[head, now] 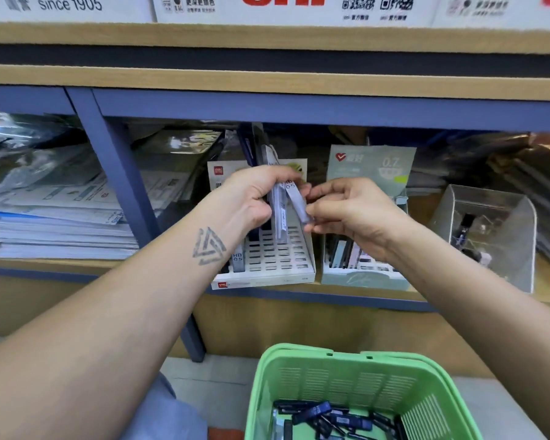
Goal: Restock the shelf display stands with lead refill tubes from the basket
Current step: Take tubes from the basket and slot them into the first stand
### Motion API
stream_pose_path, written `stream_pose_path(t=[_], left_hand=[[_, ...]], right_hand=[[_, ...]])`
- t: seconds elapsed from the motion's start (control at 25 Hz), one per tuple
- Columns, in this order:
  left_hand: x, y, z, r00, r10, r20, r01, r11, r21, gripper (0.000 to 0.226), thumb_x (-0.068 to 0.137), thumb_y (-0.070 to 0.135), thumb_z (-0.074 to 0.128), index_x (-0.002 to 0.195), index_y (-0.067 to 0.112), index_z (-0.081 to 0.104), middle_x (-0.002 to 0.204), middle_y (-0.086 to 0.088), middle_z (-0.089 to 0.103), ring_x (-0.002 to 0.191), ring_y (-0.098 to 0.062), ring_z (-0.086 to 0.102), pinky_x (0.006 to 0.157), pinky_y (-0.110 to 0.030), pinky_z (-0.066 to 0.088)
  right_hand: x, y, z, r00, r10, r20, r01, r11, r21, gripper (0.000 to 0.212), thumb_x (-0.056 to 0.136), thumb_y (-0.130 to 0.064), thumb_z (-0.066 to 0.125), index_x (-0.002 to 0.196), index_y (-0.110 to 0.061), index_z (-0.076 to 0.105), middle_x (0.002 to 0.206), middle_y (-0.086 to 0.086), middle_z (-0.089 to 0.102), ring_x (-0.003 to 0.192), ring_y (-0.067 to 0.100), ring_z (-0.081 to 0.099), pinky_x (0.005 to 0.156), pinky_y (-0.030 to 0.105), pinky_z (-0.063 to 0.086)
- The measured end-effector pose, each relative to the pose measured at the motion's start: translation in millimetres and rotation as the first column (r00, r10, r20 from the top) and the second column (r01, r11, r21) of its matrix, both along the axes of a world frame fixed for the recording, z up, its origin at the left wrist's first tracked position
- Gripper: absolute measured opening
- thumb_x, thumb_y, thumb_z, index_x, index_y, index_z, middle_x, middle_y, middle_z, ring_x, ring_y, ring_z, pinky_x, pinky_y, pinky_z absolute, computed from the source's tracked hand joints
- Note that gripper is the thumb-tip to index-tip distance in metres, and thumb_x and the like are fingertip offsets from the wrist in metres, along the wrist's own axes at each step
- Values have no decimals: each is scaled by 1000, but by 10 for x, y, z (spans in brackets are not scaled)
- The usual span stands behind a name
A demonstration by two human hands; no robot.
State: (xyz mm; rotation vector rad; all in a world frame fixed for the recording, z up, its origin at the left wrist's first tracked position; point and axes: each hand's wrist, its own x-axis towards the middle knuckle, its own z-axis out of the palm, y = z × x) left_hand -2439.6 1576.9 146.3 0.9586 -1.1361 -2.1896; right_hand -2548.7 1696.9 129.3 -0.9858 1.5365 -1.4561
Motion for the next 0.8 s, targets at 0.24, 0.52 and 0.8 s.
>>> stream_pose_path(t=[0.24,0.52,0.8], left_hand=[[-344,123,-47,995,95,-17,-96,992,-86,15,87,-12,65,97,-3,59,87,-21,65,70,-29,72,57,-38,62],[-428,149,-91,996,68,51,-56,976,-209,40,83,-11,71,119,-11,54,97,-24,68,69,-31,74,55,-34,61],[-110,-126,13,996,90,-24,-92,982,-164,25,86,-3,72,107,-9,60,98,-21,70,73,-27,74,52,-28,59]], right_hand=[[-387,265,-31,973,-121,-198,115,993,-37,22,97,4,55,117,1,66,93,21,74,76,28,77,66,27,63],[-402,290,-12,982,-48,-181,44,999,-26,22,93,-2,68,114,3,63,86,21,75,71,24,75,64,25,62],[-122,-108,95,960,-106,-258,119,992,33,37,103,5,45,138,-4,54,84,15,64,64,18,66,58,20,58]])
